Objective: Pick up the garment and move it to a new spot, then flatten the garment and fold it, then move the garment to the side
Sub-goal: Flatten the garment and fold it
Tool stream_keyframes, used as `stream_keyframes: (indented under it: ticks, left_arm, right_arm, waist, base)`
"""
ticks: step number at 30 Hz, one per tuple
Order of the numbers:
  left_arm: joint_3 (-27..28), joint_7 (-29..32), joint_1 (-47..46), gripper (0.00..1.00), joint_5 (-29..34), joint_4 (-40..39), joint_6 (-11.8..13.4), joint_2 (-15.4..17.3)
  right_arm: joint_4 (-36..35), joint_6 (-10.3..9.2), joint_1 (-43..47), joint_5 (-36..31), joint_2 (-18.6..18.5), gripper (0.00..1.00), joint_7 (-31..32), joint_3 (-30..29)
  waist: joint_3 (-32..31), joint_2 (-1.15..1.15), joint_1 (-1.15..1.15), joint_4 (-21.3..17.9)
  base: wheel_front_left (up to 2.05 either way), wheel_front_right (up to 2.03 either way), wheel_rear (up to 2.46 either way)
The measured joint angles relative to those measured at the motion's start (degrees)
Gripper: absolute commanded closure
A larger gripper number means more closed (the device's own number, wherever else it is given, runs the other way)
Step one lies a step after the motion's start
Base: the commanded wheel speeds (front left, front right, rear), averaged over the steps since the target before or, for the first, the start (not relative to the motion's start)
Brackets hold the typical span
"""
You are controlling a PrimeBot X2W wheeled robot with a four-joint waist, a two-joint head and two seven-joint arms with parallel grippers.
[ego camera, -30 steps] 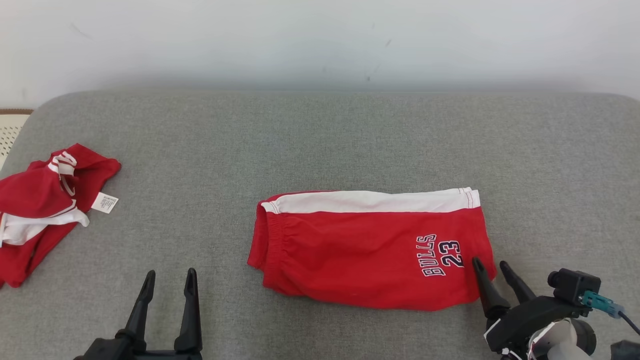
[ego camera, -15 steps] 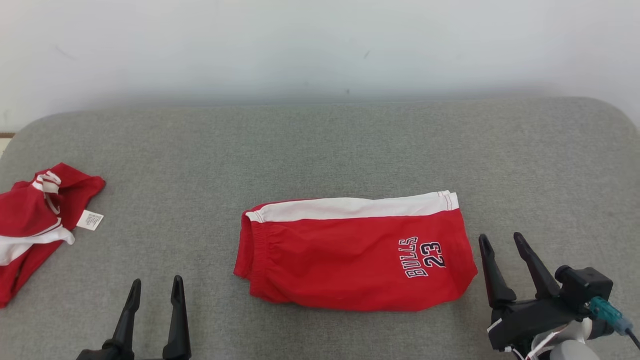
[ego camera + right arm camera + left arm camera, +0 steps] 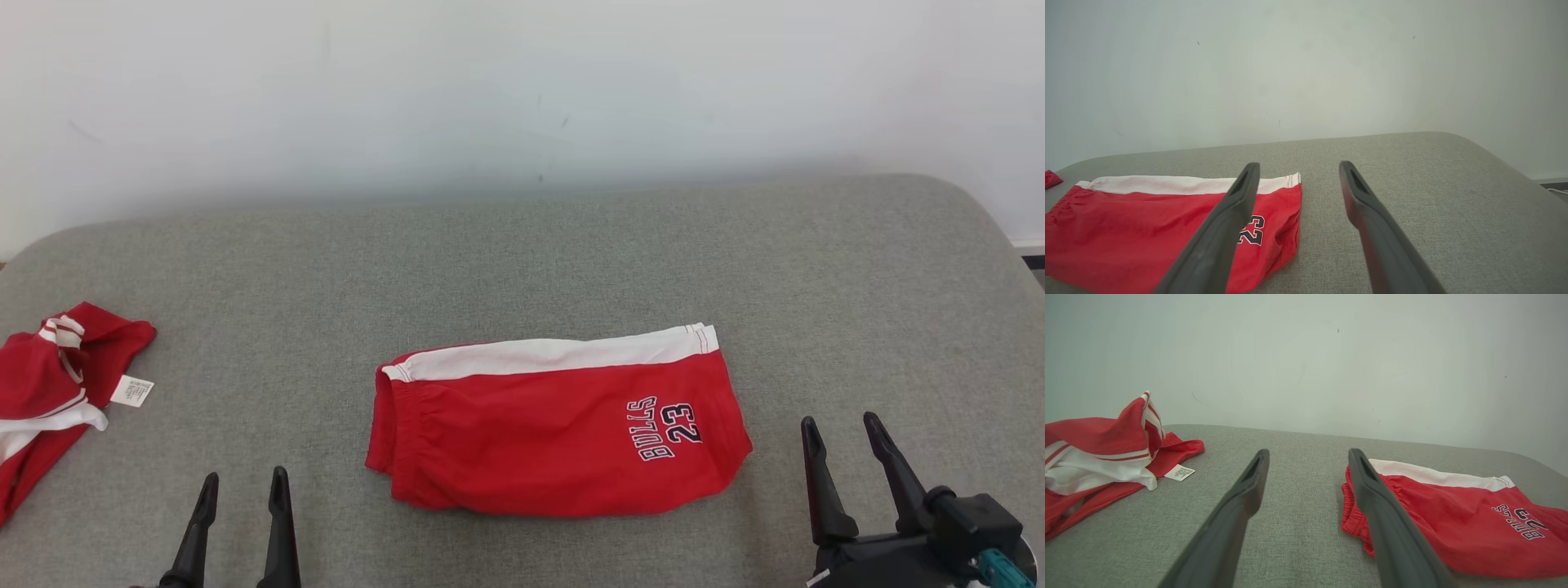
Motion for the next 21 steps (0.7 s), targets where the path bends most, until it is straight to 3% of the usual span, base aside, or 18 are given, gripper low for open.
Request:
stream_keyframes:
  ticks: [9,21]
  left_arm:
    - [0.73,-0.01,1.05,0.00,1.32,-0.07,0.05,0.00]
    - [0.58,0.00,2.03,0.00,3.97,0.74,0.19,0.05]
  right_arm:
    - [-1.55,0.00,2.38,-2.25,2.76,0.00,-0.14,-2.32]
    - [0.36,0.00,2.19,-3.80,3.39,0.00,-0.14,-2.98]
  waist:
    - [-0.91,0.00,0.00,0.18]
    - [-1.55,0.00,0.00,0.83]
  base:
    - [0.00,0.00,0.00]
    - [0.00,0.00,0.00]
